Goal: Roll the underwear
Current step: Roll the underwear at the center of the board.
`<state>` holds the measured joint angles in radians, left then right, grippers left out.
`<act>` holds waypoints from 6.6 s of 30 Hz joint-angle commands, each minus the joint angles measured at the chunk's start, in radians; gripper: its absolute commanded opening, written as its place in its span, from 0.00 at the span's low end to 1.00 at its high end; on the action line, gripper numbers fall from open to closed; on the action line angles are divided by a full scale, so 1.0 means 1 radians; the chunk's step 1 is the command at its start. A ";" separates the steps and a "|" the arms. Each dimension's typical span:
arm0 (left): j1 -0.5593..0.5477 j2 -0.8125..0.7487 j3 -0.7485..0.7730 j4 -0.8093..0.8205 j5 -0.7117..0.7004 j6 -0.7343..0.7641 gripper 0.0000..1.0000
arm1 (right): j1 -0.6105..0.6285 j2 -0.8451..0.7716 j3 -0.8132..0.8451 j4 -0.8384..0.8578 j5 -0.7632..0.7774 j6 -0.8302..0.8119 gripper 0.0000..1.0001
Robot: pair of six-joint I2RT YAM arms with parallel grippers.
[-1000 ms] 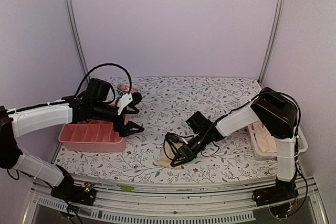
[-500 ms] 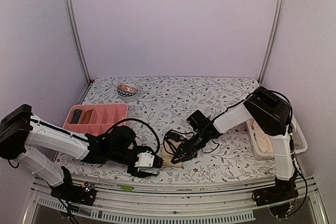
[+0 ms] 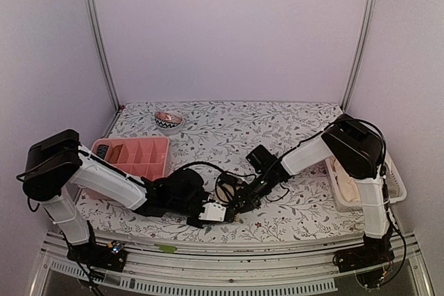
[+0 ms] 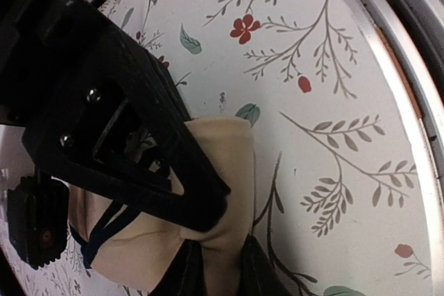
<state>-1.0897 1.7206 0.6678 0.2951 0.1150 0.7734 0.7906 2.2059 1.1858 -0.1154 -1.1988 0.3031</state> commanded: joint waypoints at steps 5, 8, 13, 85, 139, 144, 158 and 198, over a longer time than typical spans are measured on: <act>0.050 -0.001 0.082 -0.285 0.125 -0.078 0.01 | -0.083 -0.119 -0.065 0.008 0.170 -0.012 0.33; 0.074 0.006 0.130 -0.377 0.195 -0.108 0.00 | -0.112 -0.246 -0.107 0.000 0.281 -0.041 0.54; 0.122 0.067 0.273 -0.580 0.315 -0.116 0.00 | -0.113 -0.451 -0.247 0.013 0.493 -0.141 0.64; 0.161 -0.306 -0.039 -0.216 0.234 -0.075 0.62 | 0.041 0.067 0.129 -0.133 0.176 0.051 0.00; 0.404 0.558 0.725 -1.367 0.781 0.248 0.03 | 0.173 -0.580 -0.343 0.178 0.859 -0.365 0.65; 0.416 0.611 0.786 -1.416 0.799 0.254 0.03 | 0.266 -0.448 -0.235 0.180 0.906 -0.483 0.66; 0.419 0.631 0.805 -1.416 0.807 0.231 0.04 | 0.334 -0.247 -0.121 0.169 0.988 -0.636 0.39; 0.162 -0.253 0.008 -0.234 0.199 -0.022 0.62 | -0.005 0.129 0.084 -0.029 0.051 0.037 0.00</act>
<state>-0.8707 1.3853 0.6498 -0.0715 0.4126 0.7059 0.7868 2.2555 1.2743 -0.0803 -1.1797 0.3408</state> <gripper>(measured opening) 0.623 0.080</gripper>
